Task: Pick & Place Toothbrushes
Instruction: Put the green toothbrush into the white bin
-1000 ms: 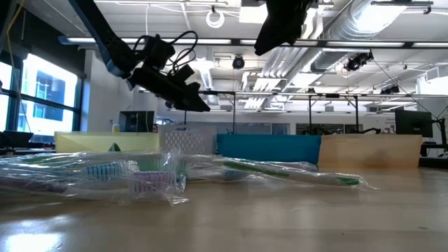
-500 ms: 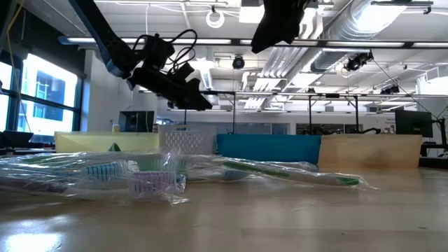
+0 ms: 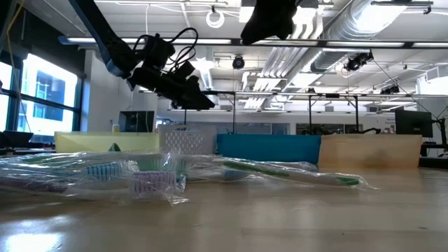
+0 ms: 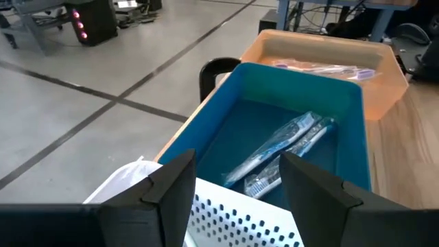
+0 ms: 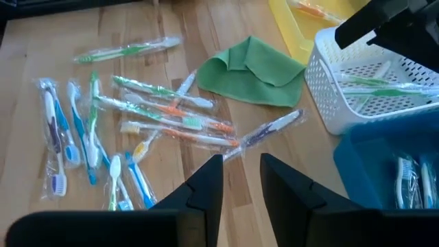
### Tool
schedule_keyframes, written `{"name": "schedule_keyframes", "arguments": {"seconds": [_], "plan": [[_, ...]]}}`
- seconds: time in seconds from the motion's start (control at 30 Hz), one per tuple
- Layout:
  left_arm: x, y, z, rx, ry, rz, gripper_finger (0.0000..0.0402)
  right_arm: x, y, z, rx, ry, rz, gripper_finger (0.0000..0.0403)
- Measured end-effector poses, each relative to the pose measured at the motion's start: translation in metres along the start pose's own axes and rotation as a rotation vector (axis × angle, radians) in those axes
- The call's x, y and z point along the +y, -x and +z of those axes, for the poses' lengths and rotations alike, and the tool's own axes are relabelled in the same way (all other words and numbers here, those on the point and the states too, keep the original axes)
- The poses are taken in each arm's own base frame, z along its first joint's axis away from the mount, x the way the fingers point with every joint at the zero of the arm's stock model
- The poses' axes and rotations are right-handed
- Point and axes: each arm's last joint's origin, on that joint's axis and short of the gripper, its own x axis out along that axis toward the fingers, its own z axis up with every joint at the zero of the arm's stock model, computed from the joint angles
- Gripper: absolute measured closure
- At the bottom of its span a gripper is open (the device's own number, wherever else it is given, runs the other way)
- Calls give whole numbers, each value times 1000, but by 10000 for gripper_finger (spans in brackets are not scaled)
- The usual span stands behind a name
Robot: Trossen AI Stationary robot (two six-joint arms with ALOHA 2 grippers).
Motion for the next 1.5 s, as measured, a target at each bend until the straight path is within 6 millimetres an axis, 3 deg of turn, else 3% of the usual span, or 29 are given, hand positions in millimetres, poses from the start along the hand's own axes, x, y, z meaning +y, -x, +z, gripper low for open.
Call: {"name": "schedule_keyframes", "arguments": {"seconds": [0.4,0.87,1.07,1.27,1.5], "plan": [[-28,-6,10,-78,-117,-65,195,-2,6,2,-24,18,-48,351],[-37,15,25,-75,-194,-73,195,-6,35,3,-99,35,-35,353],[-48,33,18,-77,-206,-16,195,-11,36,-22,-151,11,-25,353],[-54,52,15,-100,-238,-4,195,-18,51,-47,-279,-38,3,353],[-76,70,23,-247,-354,-43,195,-25,69,-70,-453,-61,37,353]]}}
